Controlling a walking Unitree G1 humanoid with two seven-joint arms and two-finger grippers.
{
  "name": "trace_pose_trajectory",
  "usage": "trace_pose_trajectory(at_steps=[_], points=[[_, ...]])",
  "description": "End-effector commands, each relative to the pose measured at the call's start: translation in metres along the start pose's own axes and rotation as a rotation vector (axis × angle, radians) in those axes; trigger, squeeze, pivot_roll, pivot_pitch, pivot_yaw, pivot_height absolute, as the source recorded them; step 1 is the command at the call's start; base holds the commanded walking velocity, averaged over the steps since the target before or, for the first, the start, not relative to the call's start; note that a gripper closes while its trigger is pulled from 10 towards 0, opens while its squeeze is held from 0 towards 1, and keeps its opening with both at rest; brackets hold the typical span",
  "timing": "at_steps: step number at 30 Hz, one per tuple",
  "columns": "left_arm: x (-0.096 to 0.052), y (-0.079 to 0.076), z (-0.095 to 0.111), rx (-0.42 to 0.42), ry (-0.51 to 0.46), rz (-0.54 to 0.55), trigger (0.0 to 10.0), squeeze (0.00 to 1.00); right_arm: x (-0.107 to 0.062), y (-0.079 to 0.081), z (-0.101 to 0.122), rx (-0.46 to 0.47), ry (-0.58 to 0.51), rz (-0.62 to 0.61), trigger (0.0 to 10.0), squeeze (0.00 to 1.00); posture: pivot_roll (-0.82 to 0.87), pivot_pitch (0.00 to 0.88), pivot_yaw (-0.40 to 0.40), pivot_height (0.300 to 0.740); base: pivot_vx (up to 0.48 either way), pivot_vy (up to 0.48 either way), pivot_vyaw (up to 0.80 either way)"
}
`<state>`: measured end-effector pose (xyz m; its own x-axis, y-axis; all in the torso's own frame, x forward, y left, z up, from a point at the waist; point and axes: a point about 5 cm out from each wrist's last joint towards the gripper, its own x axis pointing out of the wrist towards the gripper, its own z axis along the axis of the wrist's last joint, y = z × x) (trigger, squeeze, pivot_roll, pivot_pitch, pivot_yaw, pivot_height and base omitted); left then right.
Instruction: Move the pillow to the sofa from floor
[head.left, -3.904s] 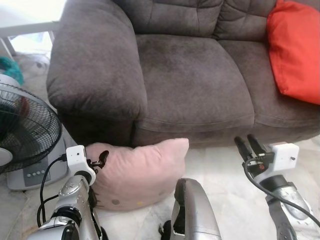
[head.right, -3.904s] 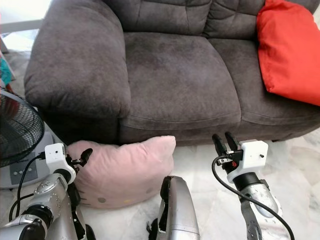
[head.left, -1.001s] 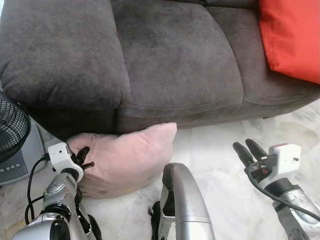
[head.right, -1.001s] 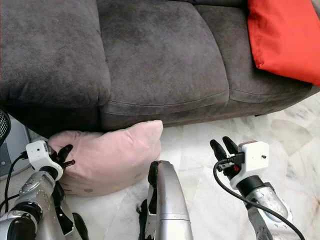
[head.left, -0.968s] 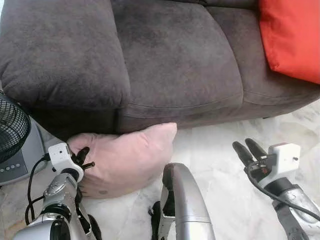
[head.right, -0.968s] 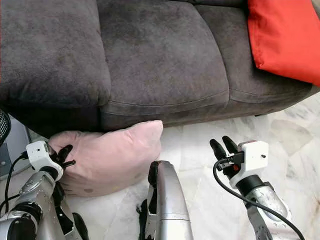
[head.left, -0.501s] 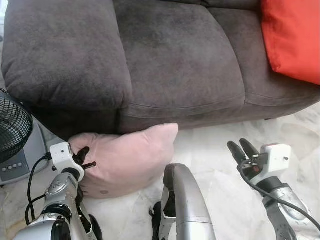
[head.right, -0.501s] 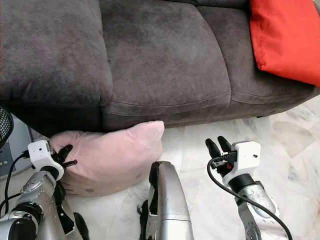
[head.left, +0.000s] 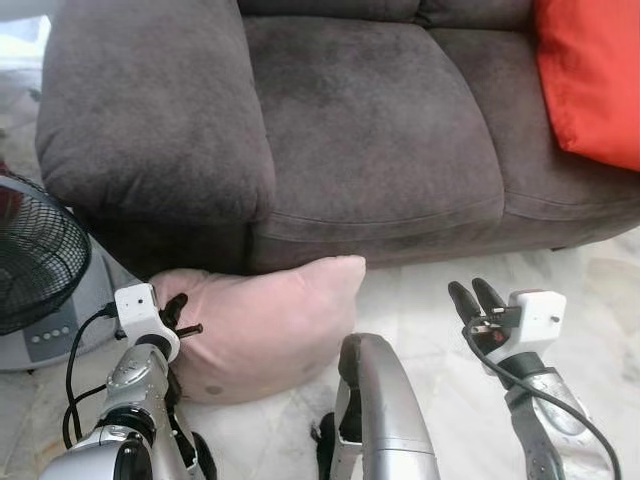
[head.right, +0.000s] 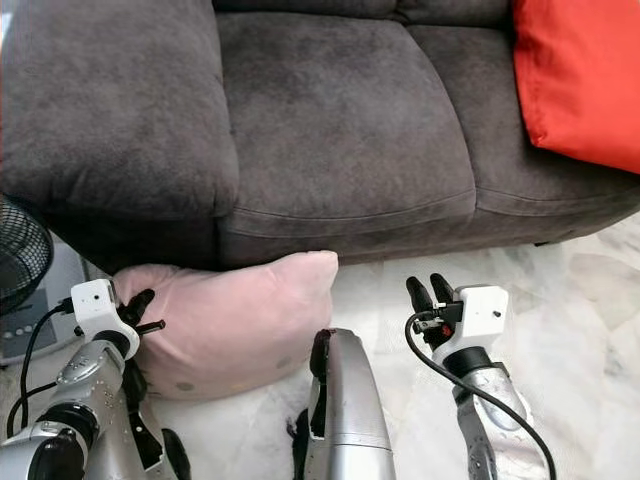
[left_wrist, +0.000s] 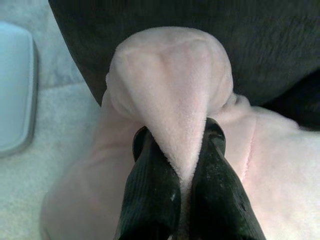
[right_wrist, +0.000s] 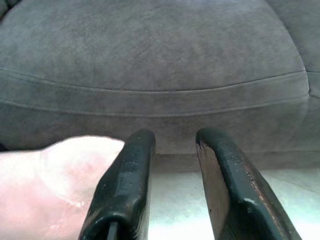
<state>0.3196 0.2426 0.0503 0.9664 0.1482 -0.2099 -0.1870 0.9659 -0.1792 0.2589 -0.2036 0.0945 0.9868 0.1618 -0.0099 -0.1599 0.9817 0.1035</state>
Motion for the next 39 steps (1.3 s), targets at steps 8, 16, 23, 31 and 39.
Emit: trace_pose_trajectory(at_steps=[8, 16, 23, 31, 39], points=[[0.007, -0.011, 0.022, 0.001, -0.110, -0.021, 10.0, 0.00, 0.004, 0.005, -0.021, 0.034, 0.013, -0.057, 10.0, 0.00, -0.01, 0.128, -0.091, 0.477, 0.000, 0.000, 0.00], [0.010, -0.018, 0.029, 0.006, -0.133, -0.043, 10.0, 0.00, 0.009, 0.009, -0.027, 0.058, 0.004, -0.082, 10.0, 0.00, 0.00, 0.097, -0.052, 0.477, 0.000, 0.000, 0.00], [0.010, -0.025, 0.029, 0.011, -0.147, -0.068, 10.0, 0.00, 0.013, 0.013, -0.032, 0.070, 0.004, -0.089, 10.0, 0.00, 0.03, 0.089, -0.043, 0.477, 0.000, 0.000, 0.00], [0.011, -0.027, 0.032, 0.027, -0.160, -0.087, 10.0, 0.00, 0.017, 0.015, -0.037, 0.070, -0.003, -0.098, 10.0, 0.00, 0.03, 0.085, -0.029, 0.477, -0.124, 0.000, 0.00], [0.010, -0.033, 0.031, 0.032, -0.164, -0.105, 10.0, 0.00, 0.016, 0.010, -0.037, 0.062, -0.010, -0.111, 10.0, 0.00, 0.03, 0.081, -0.030, 0.477, -0.276, 0.000, 0.00]])
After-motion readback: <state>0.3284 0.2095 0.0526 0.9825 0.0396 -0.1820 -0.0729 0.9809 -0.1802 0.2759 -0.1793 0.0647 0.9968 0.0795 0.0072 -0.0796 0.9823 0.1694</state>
